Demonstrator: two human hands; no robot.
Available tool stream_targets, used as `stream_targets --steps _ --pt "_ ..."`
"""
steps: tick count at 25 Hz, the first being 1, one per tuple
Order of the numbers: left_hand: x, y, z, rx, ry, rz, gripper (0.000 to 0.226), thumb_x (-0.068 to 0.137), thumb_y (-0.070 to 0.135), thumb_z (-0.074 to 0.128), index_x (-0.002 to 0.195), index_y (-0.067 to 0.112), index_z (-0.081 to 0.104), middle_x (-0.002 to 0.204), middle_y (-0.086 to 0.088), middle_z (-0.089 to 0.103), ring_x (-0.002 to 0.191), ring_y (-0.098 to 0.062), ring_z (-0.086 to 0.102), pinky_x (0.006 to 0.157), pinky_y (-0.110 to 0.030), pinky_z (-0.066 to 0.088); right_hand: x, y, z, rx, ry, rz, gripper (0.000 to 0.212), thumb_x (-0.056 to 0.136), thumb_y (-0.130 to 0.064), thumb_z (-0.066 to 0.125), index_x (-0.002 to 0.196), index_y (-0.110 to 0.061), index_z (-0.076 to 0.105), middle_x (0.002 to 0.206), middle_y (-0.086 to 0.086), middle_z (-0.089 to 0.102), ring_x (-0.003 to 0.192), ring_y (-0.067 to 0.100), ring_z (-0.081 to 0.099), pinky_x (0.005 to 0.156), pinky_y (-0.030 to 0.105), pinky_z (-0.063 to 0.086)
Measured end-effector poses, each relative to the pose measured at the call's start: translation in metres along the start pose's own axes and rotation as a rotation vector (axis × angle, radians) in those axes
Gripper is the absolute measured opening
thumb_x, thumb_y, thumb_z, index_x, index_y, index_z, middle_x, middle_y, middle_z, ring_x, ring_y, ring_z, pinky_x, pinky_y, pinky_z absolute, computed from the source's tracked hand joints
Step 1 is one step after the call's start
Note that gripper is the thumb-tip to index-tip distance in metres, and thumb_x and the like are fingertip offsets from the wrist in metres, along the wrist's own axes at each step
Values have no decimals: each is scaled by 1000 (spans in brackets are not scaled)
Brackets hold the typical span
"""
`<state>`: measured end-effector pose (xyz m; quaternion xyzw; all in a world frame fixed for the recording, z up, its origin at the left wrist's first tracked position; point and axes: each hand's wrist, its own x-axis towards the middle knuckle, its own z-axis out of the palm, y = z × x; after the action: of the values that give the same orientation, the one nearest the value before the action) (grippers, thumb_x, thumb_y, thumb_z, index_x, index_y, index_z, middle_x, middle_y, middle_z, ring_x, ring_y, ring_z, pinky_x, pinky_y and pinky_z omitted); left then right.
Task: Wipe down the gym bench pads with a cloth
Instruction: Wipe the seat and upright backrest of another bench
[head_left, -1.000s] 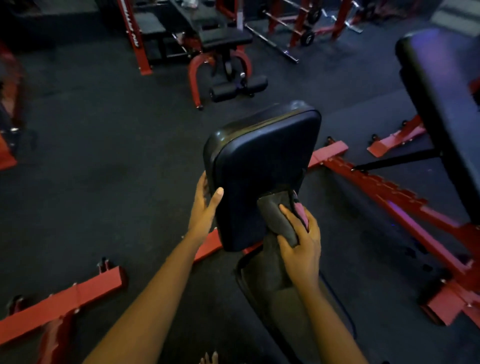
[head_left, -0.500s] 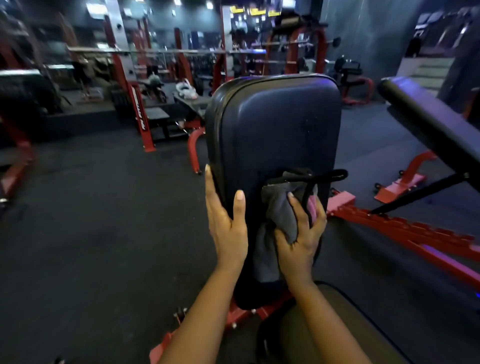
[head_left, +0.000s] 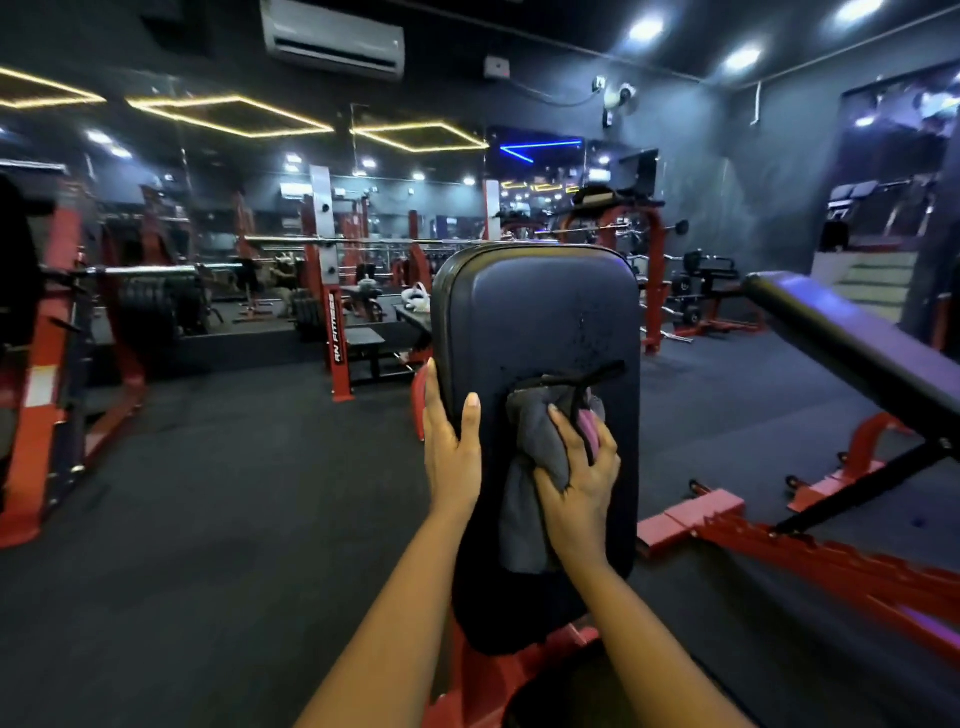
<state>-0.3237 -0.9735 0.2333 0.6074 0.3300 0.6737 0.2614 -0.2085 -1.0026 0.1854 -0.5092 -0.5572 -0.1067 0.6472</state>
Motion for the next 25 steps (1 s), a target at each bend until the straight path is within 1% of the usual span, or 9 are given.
stream_targets --steps 3,5,8,10,12,15,18,20,25 --pt "5 10 -14 46 -104 -40 68 79 64 43 137 53 9 156 10 15 142 -9 18 118 -42 20 17 -8 -24 127 -77 2 52 80 -23 54 128 -38 44 139 6 35 127 11 30 109 30 26" --pt "12 19 -22 36 -130 -22 61 88 52 49 137 53 12 154 14 15 142 -7 17 118 -40 18 36 -22 -38 216 -22 -31 49 81 -26 51 128 -38 45 137 4 38 127 16 36 109 33 30" --pt "23 40 -16 -16 -94 5 56 92 49 43 140 47 15 146 23 16 139 -2 16 115 -30 16 84 -58 -43 265 125 -112 52 78 -25 51 129 -33 50 137 7 40 125 17 38 107 23 29" --pt "26 46 -7 -73 -51 35 60 81 70 38 136 53 19 145 24 19 134 11 18 111 -19 16 112 -84 -32 186 123 -168 53 76 -23 56 128 -29 53 137 9 40 120 17 36 103 20 29" --pt "28 40 0 -129 9 48 70 71 83 34 134 55 24 146 22 23 129 19 22 109 -14 18 122 -98 -12 5 24 -250 54 73 -30 57 127 -34 53 142 7 36 122 23 32 101 39 32" --pt "28 25 7 -198 56 49 75 74 82 35 140 45 31 147 14 33 134 6 31 114 -28 25 116 -94 14 -242 -27 -364 45 74 -42 48 119 -39 53 146 4 29 126 28 28 94 56 33" --pt "30 23 6 -219 39 73 74 73 83 34 137 48 28 145 22 31 134 10 27 108 -18 25 122 -83 19 -308 36 -443 37 82 -40 46 117 -38 56 145 7 31 124 30 31 88 56 37" --pt "29 22 5 -192 22 93 69 75 80 33 137 49 25 148 24 25 137 9 21 112 -21 19 136 -66 12 -326 84 -378 39 82 -34 52 121 -38 56 145 10 34 124 32 30 89 57 37" --pt "30 19 6 -127 -11 43 54 78 69 31 130 66 16 142 38 16 135 14 16 118 -38 14 182 17 -35 -198 170 89 56 83 -16 61 133 -38 48 147 10 30 126 38 33 100 56 36"
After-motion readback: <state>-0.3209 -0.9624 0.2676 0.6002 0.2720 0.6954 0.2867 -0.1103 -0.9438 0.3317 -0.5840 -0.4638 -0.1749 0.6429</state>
